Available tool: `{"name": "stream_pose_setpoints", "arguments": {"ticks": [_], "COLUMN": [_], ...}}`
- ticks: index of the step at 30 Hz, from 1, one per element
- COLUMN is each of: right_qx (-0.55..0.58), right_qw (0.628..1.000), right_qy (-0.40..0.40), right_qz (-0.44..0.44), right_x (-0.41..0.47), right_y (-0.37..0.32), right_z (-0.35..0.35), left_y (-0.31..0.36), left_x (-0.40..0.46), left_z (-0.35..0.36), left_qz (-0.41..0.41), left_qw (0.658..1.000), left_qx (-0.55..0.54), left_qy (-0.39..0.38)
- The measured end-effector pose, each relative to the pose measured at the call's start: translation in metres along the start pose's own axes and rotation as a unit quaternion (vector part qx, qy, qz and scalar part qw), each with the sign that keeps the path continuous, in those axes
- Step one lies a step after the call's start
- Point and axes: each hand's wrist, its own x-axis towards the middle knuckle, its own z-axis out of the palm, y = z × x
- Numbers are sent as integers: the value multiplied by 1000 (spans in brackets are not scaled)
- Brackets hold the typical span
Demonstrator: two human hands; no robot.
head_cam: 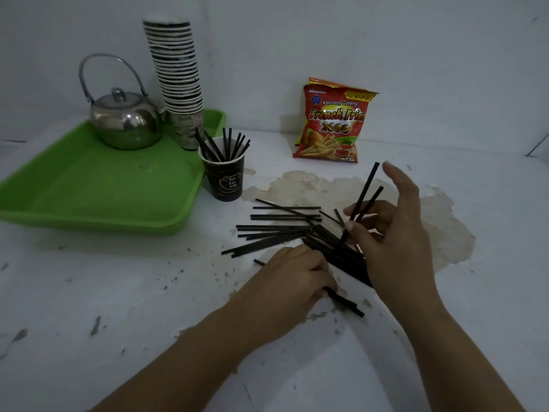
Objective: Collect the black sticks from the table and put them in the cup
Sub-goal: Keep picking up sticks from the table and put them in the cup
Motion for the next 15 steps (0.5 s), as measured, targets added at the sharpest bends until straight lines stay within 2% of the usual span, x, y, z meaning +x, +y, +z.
{"name": "stream_pose_setpoints", "arguments": {"ticks": [4,8,11,15], "right_qx": [6,10,5,-6], "right_qw": [1000,1000,1000,999], "right_qy": [7,11,12,12], "right_qz": [-14,-22,-25,-37], "right_x": [1,2,2,2], "right_y": [1,3,5,6], "right_z": [0,1,1,4], "left_y": [0,-3,-5,-4], "left_x": [2,3,1,1], "left_z": [-6,-14,-20,-27], "left_qz": [13,32,26,-26], "left_qw": [1000,997,991,967], "left_qx": [-3,-21,-19,-32], "left_qy": [17,65,129,252]}}
